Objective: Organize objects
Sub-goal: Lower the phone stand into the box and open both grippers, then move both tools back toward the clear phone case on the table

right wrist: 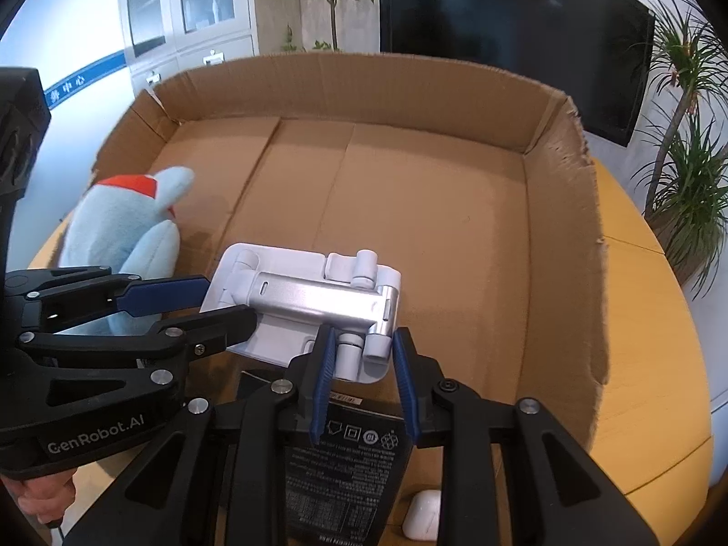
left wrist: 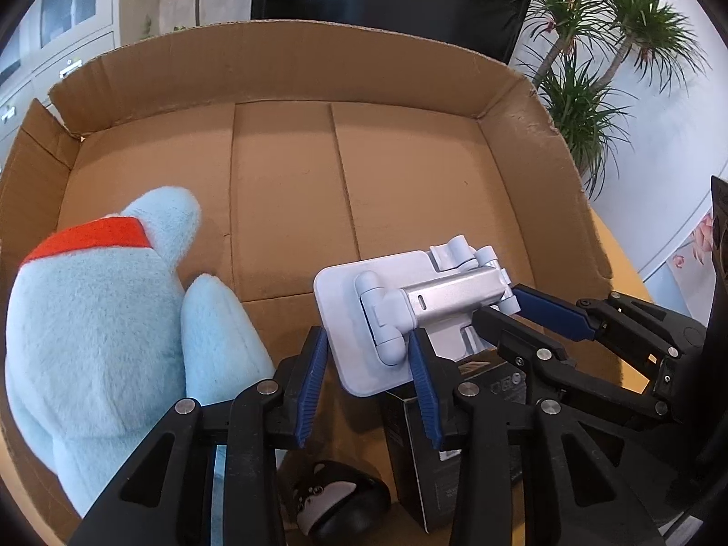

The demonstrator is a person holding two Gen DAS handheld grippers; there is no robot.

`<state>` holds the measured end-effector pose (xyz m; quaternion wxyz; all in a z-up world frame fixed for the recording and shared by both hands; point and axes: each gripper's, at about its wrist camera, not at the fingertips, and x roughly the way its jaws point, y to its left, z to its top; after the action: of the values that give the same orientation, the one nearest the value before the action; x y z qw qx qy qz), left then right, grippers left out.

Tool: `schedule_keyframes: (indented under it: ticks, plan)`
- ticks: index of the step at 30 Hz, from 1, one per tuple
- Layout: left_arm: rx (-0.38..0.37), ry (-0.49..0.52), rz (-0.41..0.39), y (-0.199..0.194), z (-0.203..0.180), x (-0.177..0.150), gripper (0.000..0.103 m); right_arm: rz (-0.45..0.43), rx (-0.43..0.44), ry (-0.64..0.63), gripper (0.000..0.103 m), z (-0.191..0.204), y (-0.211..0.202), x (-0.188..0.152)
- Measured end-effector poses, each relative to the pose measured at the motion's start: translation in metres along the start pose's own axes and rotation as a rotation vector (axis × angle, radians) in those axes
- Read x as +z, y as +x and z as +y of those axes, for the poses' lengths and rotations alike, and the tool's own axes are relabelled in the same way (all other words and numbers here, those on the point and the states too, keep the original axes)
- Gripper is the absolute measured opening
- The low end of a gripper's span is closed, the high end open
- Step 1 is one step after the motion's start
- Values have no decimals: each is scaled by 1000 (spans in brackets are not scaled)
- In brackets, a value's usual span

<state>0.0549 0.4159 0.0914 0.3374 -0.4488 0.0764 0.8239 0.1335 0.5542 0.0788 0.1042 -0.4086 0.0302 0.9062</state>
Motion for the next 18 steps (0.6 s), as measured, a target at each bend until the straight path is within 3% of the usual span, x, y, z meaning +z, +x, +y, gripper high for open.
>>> schedule_keyframes:
  ticks: [8, 11, 12, 13, 16, 18]
  plan:
    - [8, -5, 9, 3, -4, -1, 33, 32, -29, -2, 24, -2, 6, -3]
    - [-3, -3, -6, -19, -4, -2, 35, 29, -28, 13, 36, -4, -7, -2]
    - [-6, -2, -19, -30, -3, -4, 39, 20, -26, 26, 51, -6, -15, -2]
    - [-12, 1, -35, -45, 0, -8, 51, -7, -22, 45, 65, -8, -25, -1]
    - [-53, 8, -96, -91, 14, -25, 85, -80, -9, 69, 67, -7, -66, -3]
    - [-57, -1, -141, -122, 26, -42, 88, -105, 24, 73, 68, -2, -88, -8]
